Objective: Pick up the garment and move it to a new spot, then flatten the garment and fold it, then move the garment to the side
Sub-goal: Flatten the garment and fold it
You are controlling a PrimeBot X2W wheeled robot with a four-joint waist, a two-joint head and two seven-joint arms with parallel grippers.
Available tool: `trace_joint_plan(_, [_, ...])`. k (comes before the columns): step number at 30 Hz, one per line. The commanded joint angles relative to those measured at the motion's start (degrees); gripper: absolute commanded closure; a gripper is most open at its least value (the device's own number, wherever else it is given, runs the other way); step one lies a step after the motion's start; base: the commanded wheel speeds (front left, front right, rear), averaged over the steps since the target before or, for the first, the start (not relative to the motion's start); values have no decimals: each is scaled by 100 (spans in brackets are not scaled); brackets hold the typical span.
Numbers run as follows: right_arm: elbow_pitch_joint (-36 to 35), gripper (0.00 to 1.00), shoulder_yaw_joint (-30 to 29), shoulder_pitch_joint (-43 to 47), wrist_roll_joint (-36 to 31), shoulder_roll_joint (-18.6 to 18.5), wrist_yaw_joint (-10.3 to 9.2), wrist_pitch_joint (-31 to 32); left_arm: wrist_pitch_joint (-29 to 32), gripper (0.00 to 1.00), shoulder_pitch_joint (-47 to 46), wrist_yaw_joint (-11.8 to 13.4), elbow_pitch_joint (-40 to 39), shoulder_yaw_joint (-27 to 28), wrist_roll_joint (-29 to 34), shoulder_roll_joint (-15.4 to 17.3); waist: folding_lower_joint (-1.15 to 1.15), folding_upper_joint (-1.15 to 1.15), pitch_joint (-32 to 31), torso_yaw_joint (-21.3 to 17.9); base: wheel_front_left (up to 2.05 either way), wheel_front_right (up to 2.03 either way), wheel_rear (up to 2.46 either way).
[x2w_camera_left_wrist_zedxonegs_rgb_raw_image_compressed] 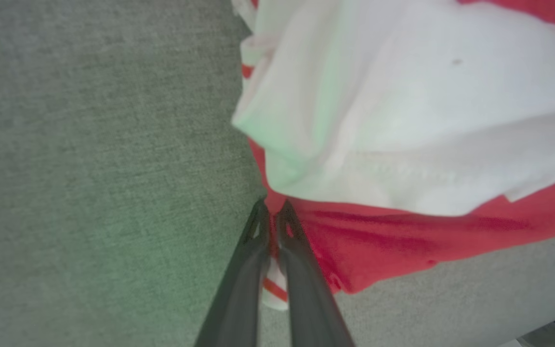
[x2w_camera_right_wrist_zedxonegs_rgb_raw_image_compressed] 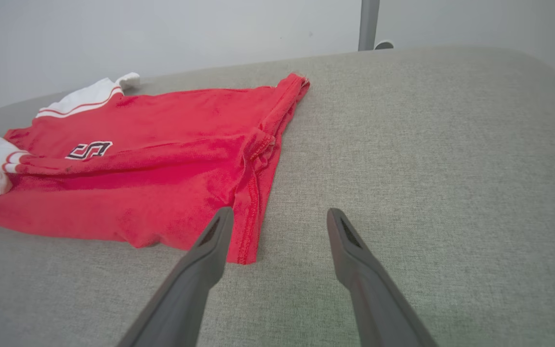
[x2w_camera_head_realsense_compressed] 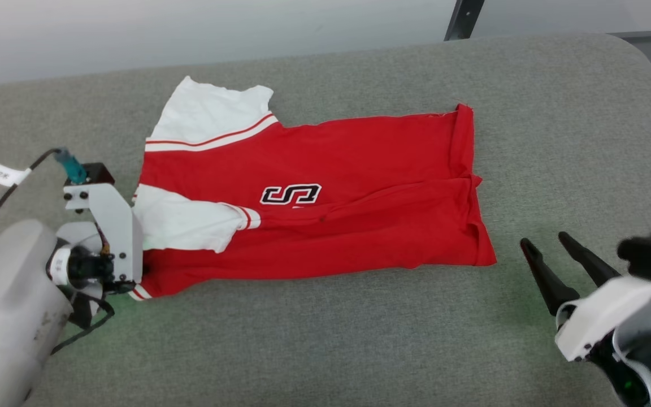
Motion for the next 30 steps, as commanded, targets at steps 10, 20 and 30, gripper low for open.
trace_joint_plan(10, [167, 0, 99, -1268, 409, -200, -6, 3101, -35, 100, -182, -218, 294, -174, 91, -402, 0, 0, 112, 207, 0, 0, 0])
trace_joint_plan(20, [1071, 0, -200, -2271, -358, 334, -6, 5330, -146, 100, -495, -416, 567, -252, 148, -770, 0, 0, 313, 474, 0, 0, 0])
trace_joint_plan(30, [1887, 1, -871, -2615, -1415, 981, -6, 6122, -247, 100, -702, -557, 863, -255, 120, -1005, 0, 0, 477, 603, 0, 0, 0])
